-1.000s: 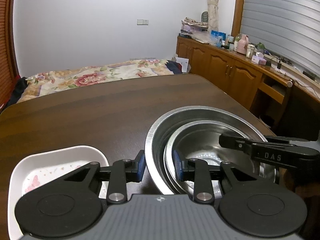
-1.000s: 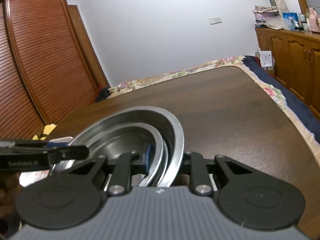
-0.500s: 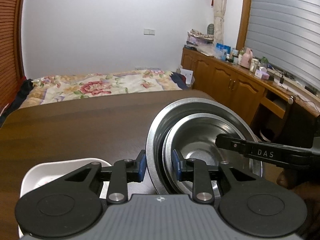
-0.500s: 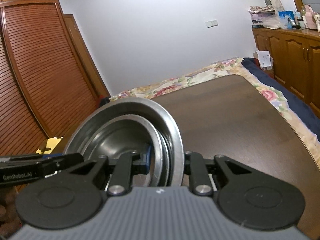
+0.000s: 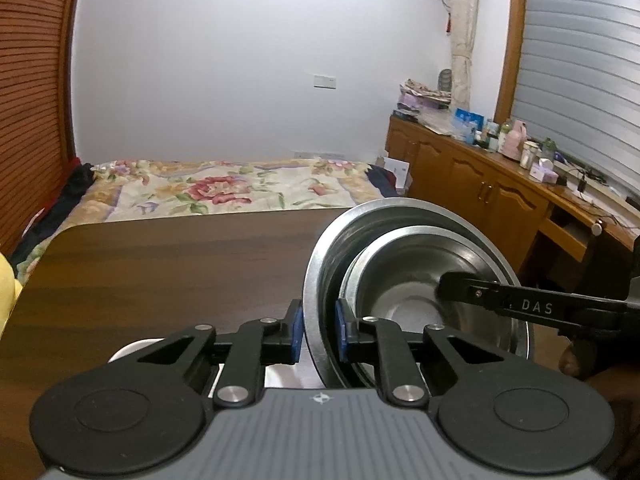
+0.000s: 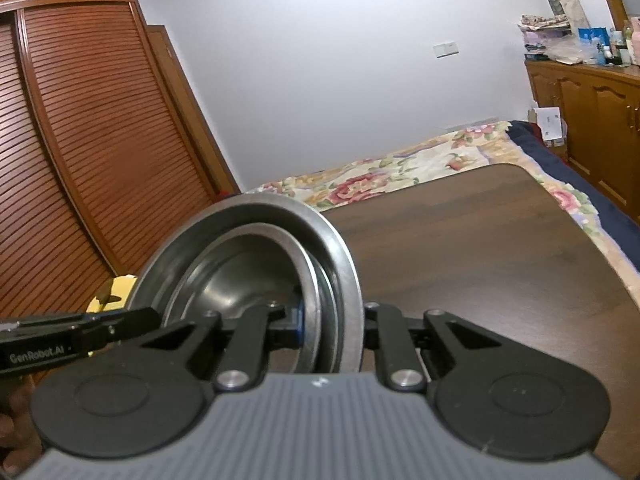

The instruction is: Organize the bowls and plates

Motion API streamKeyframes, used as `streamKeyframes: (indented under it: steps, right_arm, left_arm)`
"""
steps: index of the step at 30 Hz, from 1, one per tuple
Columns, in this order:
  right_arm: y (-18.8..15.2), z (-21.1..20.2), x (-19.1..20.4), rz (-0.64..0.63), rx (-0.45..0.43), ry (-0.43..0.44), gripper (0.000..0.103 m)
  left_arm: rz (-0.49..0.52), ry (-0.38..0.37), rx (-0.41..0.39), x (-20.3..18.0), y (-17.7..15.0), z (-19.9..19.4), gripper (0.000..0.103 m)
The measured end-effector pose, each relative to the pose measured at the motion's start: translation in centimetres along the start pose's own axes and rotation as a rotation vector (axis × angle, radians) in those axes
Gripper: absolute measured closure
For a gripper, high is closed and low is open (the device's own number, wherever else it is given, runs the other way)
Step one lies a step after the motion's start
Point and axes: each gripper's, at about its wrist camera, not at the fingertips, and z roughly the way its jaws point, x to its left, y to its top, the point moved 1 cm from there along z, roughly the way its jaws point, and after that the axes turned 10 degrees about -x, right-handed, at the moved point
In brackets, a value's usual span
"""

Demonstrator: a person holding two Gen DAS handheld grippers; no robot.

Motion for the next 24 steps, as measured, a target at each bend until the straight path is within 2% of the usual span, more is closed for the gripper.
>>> streamKeyframes:
  steps: [12, 24]
  right_arm:
    - [0.6, 1.2, 3.4, -0.004, 0.035, 0.071, 0.085]
    - [-1.1, 3.4, 7.6, -0.041, 0.118, 0.154, 0.085]
  left_arm:
    - [-0.025, 0.070, -0.032, 2.7, 1.3, -2.7, 0.085]
    - [-0.078, 0.178, -0.032, 7.4, 0.7, -5.2, 0.085]
